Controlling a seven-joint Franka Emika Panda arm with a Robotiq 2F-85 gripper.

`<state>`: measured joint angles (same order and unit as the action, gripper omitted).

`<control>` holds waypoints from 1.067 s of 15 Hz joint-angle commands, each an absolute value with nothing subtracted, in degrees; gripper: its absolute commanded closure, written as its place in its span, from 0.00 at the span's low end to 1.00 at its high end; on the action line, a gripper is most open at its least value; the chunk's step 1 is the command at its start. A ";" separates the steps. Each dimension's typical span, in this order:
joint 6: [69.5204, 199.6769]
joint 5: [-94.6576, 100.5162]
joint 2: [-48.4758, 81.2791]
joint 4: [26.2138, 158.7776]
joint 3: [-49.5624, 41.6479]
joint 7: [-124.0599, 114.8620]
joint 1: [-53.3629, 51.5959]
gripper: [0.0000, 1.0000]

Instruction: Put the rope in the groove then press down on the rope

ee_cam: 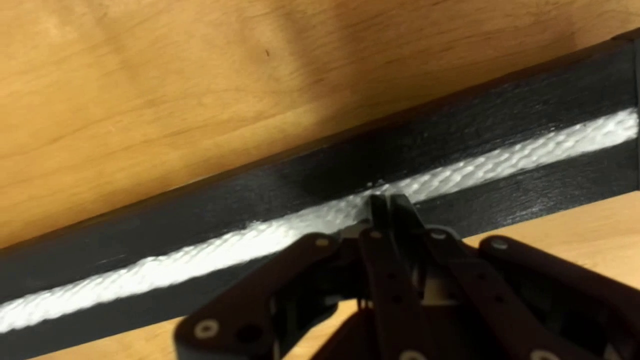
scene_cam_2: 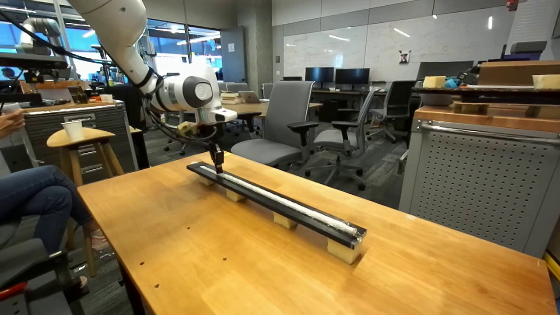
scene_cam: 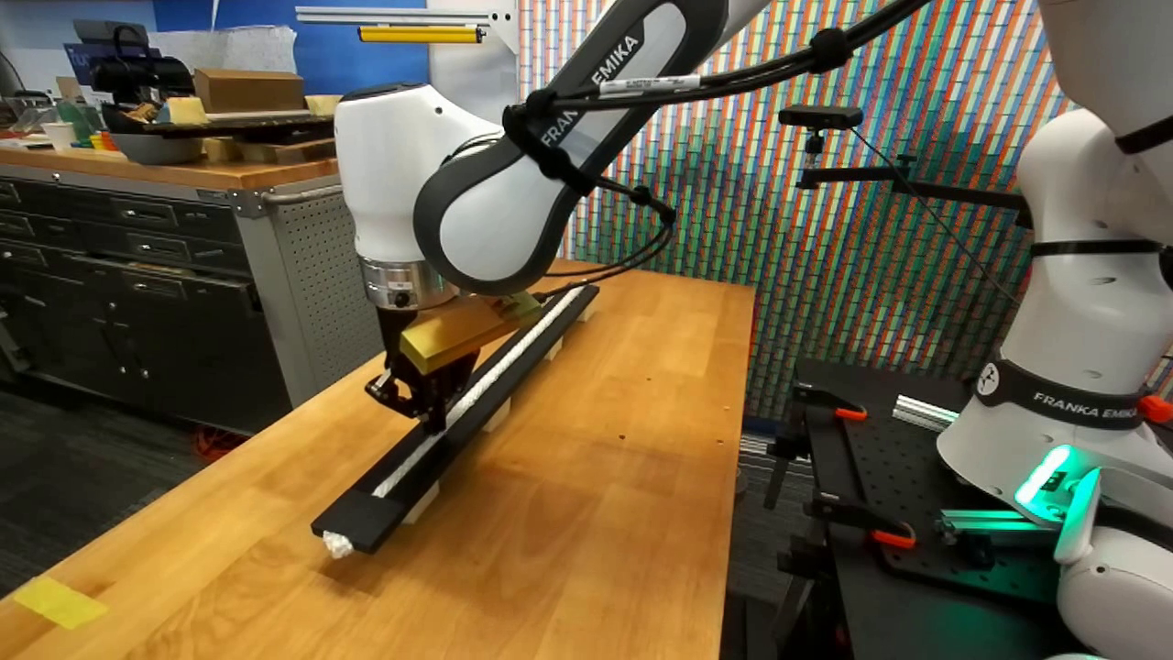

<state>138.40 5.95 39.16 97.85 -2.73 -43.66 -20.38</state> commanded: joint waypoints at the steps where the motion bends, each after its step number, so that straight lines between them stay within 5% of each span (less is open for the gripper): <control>1: 137.36 5.51 39.55 98.13 -3.07 -44.19 -19.47 0.91; 16: 140.89 5.98 37.07 102.43 -3.66 -45.58 -19.86 0.91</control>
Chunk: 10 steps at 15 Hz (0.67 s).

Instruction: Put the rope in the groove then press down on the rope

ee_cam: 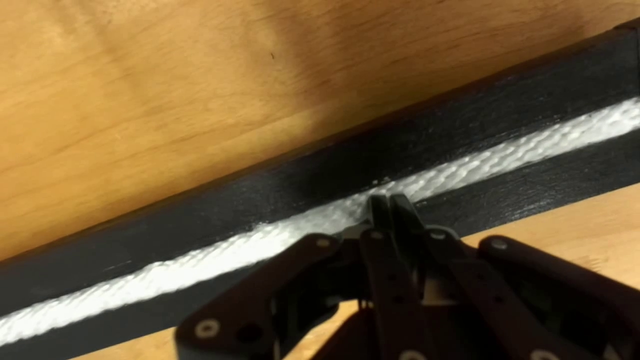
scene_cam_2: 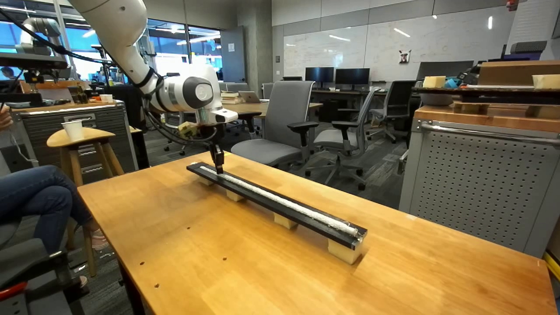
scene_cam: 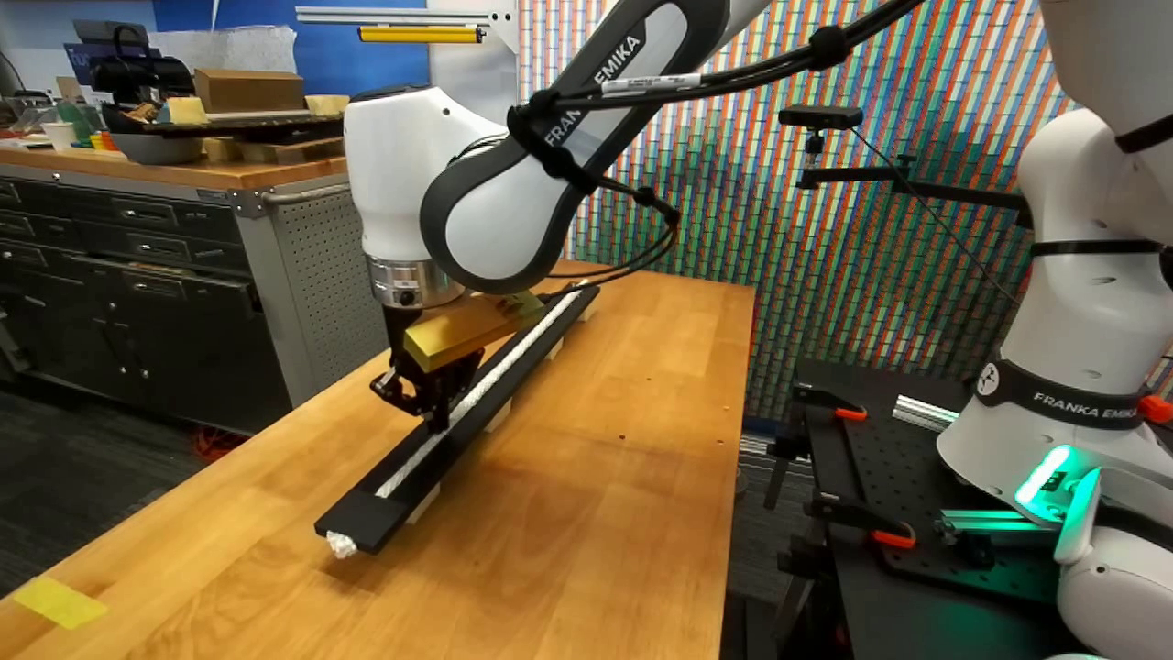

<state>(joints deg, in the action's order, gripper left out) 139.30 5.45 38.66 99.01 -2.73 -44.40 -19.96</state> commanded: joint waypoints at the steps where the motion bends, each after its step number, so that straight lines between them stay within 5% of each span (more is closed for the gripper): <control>1: 141.36 6.19 36.55 102.93 -3.82 -46.02 -20.08 0.91; 10: 143.68 7.60 34.08 106.28 -5.64 -49.29 -20.43 0.91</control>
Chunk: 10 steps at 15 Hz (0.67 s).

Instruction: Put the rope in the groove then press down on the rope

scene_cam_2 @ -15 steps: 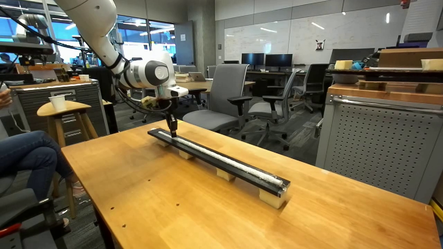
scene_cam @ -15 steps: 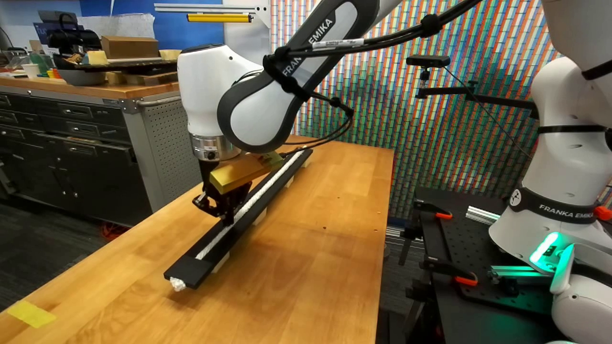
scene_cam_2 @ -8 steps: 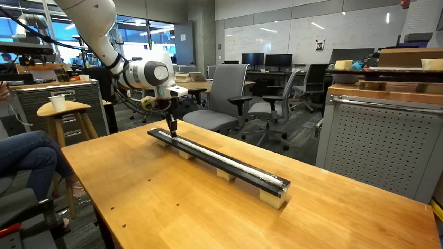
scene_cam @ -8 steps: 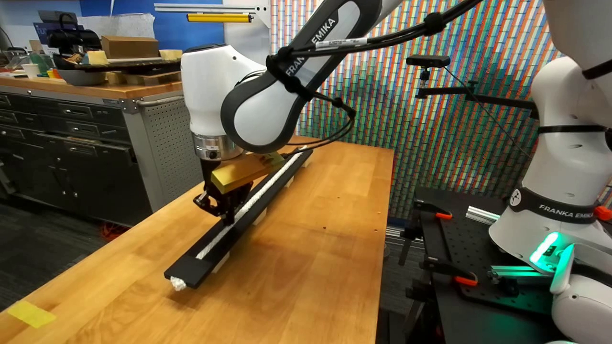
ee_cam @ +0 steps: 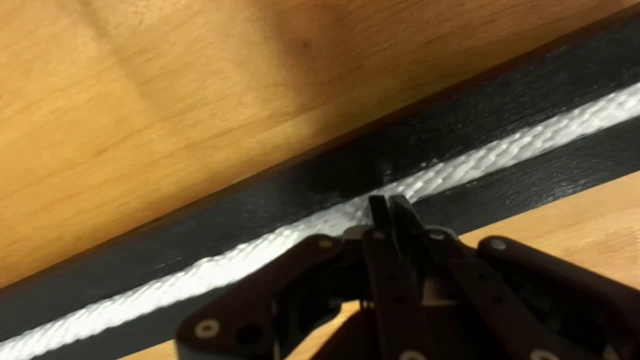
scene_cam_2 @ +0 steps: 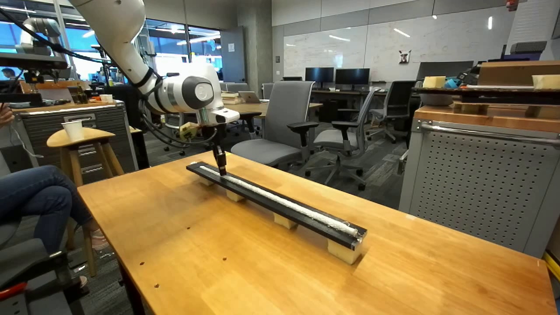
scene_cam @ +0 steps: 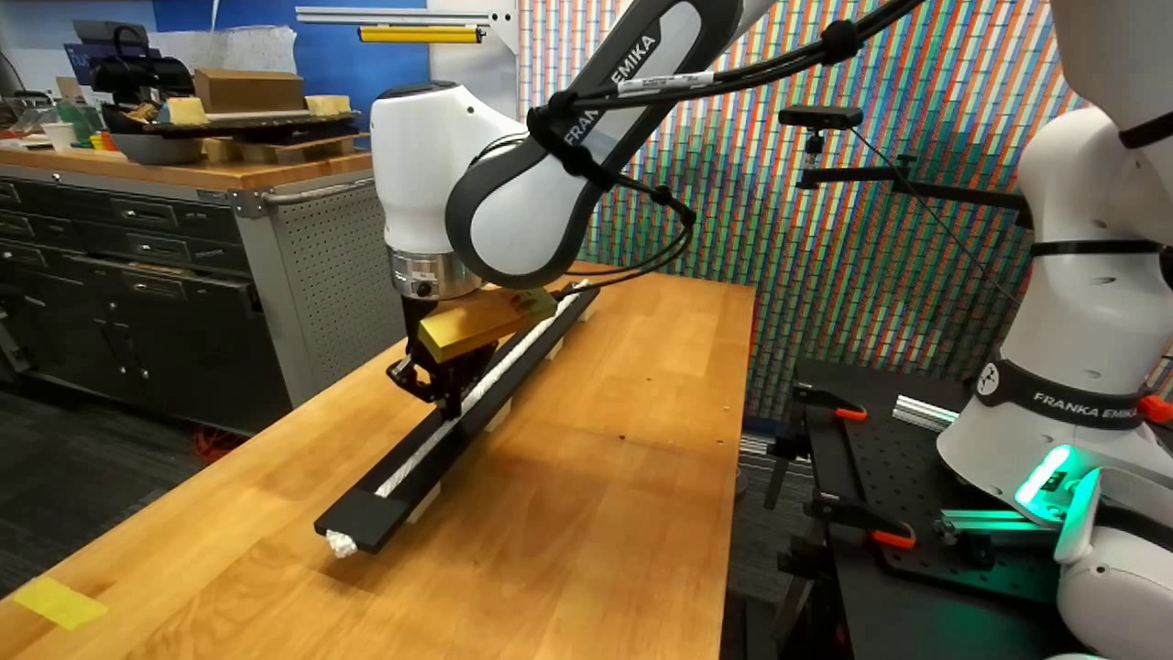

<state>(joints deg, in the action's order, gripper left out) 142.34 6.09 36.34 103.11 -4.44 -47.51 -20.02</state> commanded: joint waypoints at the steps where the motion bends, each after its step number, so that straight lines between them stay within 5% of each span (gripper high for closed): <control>1: 143.71 7.65 34.02 106.54 -5.74 -49.39 -20.31 0.91; 10: 144.60 6.83 34.58 107.44 -6.16 -49.02 -18.70 0.91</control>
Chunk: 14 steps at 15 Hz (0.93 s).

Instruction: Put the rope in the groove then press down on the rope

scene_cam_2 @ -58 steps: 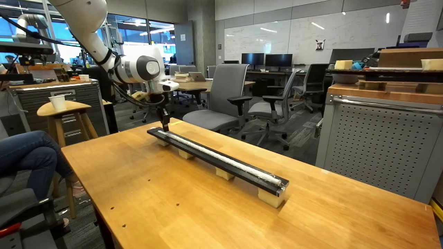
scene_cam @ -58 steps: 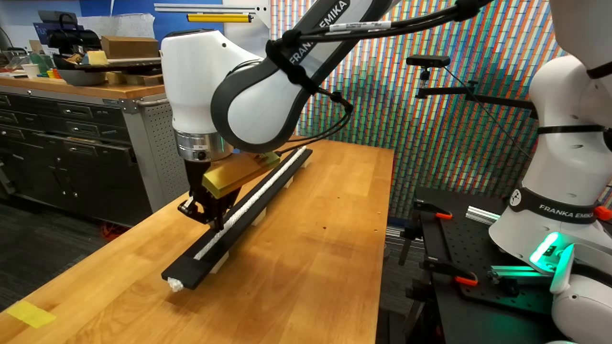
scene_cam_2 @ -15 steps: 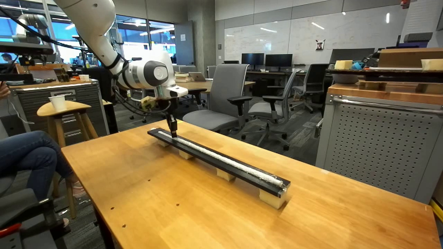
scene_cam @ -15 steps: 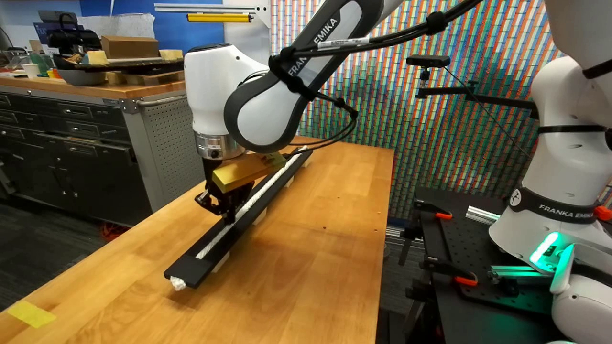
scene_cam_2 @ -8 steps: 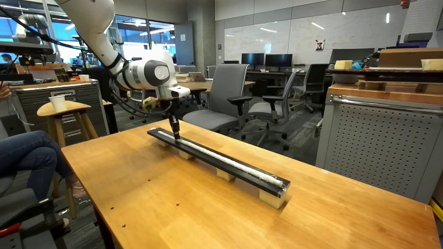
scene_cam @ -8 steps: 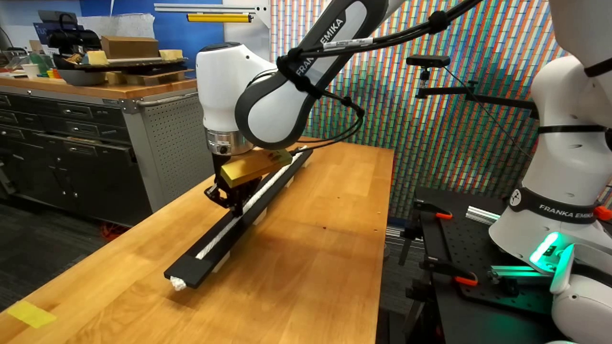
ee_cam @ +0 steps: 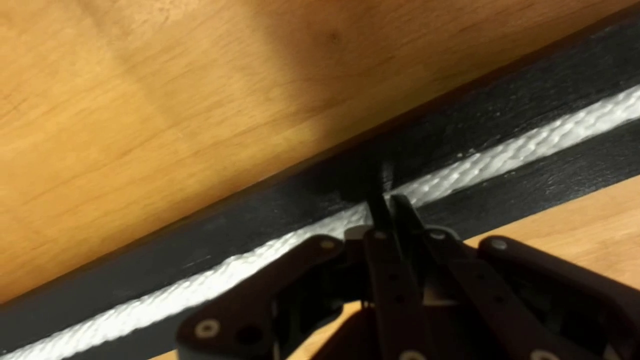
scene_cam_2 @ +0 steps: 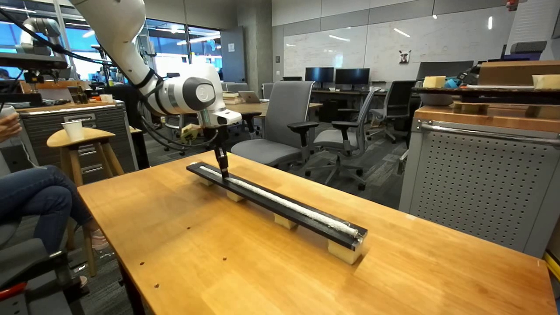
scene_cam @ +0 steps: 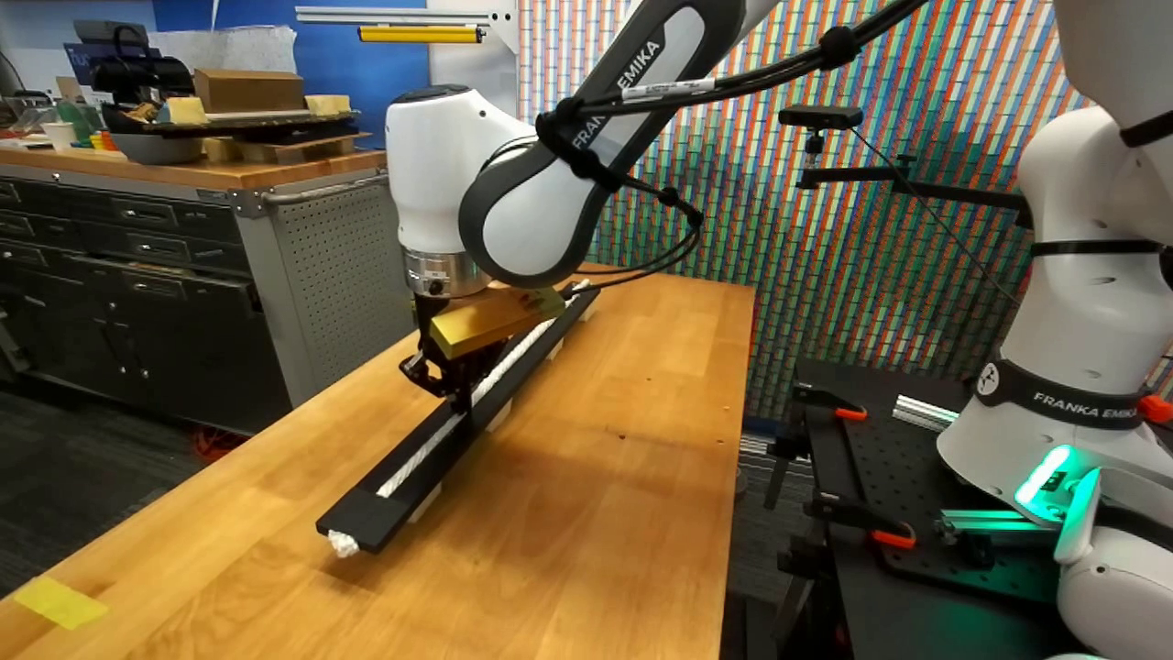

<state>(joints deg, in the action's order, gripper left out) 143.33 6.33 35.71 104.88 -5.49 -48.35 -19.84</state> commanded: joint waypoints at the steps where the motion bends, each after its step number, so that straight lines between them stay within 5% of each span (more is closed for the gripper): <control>1: 144.67 6.66 34.45 107.63 -6.21 -48.99 -18.36 0.91; 14: 145.53 5.48 33.76 109.34 -6.60 -48.89 -14.46 0.91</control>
<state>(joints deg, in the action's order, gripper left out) 143.83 5.72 34.76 106.53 -5.88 -48.69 -15.50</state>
